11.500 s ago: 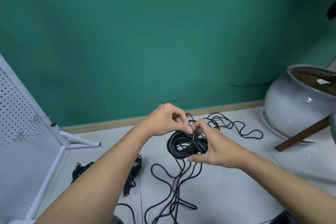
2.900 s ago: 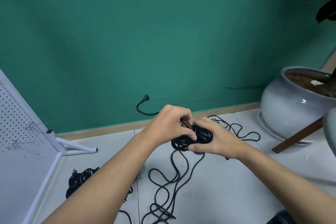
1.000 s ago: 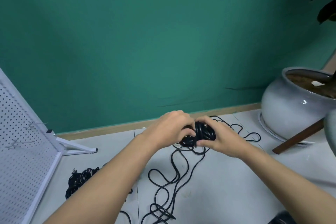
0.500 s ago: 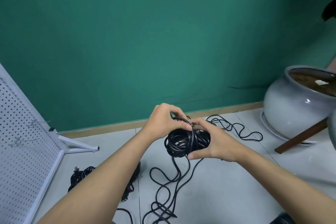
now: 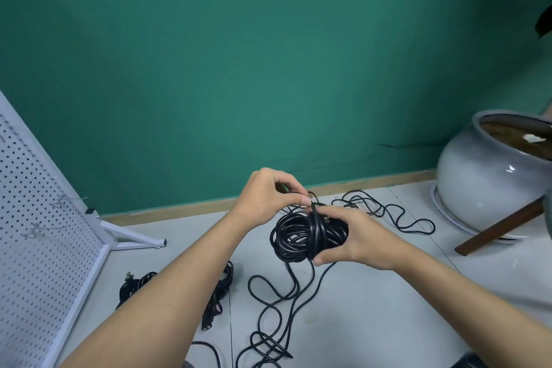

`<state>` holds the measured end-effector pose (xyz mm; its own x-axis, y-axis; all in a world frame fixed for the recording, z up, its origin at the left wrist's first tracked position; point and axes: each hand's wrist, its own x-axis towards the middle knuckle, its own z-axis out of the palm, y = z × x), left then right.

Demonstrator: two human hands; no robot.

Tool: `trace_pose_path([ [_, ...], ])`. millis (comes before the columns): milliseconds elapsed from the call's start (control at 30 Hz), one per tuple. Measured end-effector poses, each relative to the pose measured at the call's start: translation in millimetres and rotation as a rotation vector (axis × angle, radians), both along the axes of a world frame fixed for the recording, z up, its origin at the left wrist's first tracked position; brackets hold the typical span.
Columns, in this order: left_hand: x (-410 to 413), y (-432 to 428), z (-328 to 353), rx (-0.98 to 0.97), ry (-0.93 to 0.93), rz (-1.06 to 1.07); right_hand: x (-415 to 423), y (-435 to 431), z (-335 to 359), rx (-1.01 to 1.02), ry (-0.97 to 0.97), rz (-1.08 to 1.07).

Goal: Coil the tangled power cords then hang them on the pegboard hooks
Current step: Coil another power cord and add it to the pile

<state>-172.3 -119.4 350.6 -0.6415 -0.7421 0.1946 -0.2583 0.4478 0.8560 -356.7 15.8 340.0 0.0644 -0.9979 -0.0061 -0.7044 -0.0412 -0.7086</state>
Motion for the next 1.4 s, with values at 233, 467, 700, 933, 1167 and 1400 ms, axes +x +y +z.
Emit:
trace_pose_path([
  [233, 4.7, -7.8, -4.4, 0.074, -0.007, 0.012, 7.8, 1.9, 9.0, 0.014, -0.025, 0.056],
  [467, 5.5, -11.4, -15.7, 0.194, 0.057, 0.072, 8.6, 4.7, 7.0, -0.014, -0.171, 0.055],
  [700, 13.4, -11.8, -16.7, 0.394, 0.082, -0.015, 3.5, 0.7, 4.0, -0.074, -0.373, -0.039],
  [933, 9.8, 7.9, -22.9, 0.491, 0.029, -0.014, 2.0, 1.0, 10.4, -0.142, -0.431, -0.171],
  [1167, -14.0, 20.4, -13.3, 0.611, 0.157, 0.044, -8.2, -6.9, -4.6, -0.186, -0.562, -0.356],
  [1400, -15.3, 20.4, -1.1, 0.574, 0.155, 0.008, -11.3, -1.9, 1.1, -0.205, -0.402, -0.263],
])
